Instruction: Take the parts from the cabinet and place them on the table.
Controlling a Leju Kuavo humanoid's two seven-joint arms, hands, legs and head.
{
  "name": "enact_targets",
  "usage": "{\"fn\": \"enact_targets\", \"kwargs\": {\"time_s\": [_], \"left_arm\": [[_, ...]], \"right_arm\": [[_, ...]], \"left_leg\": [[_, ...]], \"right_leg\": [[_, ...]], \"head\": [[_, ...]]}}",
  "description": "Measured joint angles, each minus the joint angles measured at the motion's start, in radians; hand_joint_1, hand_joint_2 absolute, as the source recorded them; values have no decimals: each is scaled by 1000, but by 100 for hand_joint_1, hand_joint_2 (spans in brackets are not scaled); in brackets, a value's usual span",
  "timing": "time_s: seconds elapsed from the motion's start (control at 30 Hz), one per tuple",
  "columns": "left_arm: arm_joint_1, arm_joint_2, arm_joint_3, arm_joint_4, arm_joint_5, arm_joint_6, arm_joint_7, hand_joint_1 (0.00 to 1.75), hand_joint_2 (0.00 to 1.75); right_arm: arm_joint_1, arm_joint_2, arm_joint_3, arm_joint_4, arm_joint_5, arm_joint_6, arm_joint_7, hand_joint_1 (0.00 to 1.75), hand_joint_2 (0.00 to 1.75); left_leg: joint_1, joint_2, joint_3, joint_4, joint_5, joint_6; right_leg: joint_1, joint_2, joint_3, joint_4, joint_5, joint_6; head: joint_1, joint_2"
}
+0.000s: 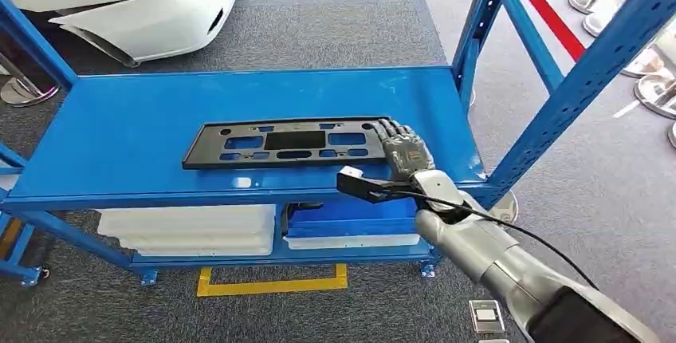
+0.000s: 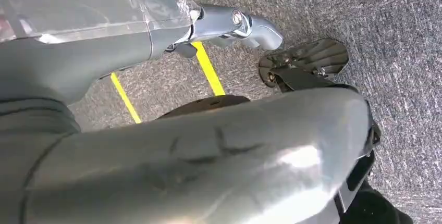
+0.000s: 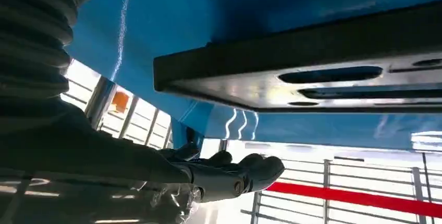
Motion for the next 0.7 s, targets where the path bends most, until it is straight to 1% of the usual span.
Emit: {"fn": "enact_targets", "kwargs": {"time_s": [0.1, 0.17, 0.2, 0.23, 0.27, 0.3, 0.37, 0.5, 0.7], "left_arm": [[-1, 0, 0, 0, -2, -3, 0, 0, 0], [-2, 0, 0, 0, -3, -5, 0, 0, 0], [-2, 1, 0, 0, -3, -5, 0, 0, 0], [-3, 1, 0, 0, -5, -5, 0, 0, 0], [-4, 1, 0, 0, -8, -5, 0, 0, 0], [-5, 1, 0, 0, -9, -5, 0, 0, 0], [-6, 1, 0, 0, -10, -5, 0, 0, 0], [-6, 1, 0, 2, -9, -5, 0, 0, 0], [-6, 1, 0, 5, -9, -5, 0, 0, 0]], "right_arm": [[-3, -1, 0, 32, -13, 0, -9, 2, 175], [-4, -2, 0, 47, -18, 0, -14, 24, 175], [-5, -2, 0, 52, -21, 1, -23, 63, 175], [-6, -2, 0, 57, -17, 0, -32, 42, 175], [-7, -2, 0, 64, -7, -3, -46, 5, 175], [-8, -2, 2, 71, 5, -11, -56, 0, 175], [-13, 2, 6, 84, 24, -33, -69, 0, 175], [-30, 15, 18, 103, 55, -67, -72, 0, 175], [-62, 48, 49, 122, 98, -83, -44, 0, 175]], "left_leg": [[0, 0, 0, 0, 0, 0], [0, 0, 0, 0, 0, 0], [0, 0, 0, 0, 0, 0], [0, 0, 0, 0, 0, 0], [0, 0, 0, 0, 0, 0], [0, 0, 0, 0, 0, 0], [0, 0, 0, 0, 0, 0], [0, 0, 0, 0, 0, 0], [0, 0, 0, 0, 0, 0]], "right_leg": [[0, 0, 0, 0, 0, 0], [0, 0, 0, 0, 0, 0], [0, 0, 0, 0, 0, 0], [0, 0, 0, 0, 0, 0], [0, 0, 0, 0, 0, 0], [0, 0, 0, 0, 0, 0], [0, 0, 0, 0, 0, 0], [0, 0, 0, 0, 0, 0], [0, 0, 0, 0, 0, 0]], "head": [[0, 0], [0, 0], [0, 0], [0, 0], [0, 0], [0, 0], [0, 0], [0, 0], [-1, 0]]}}
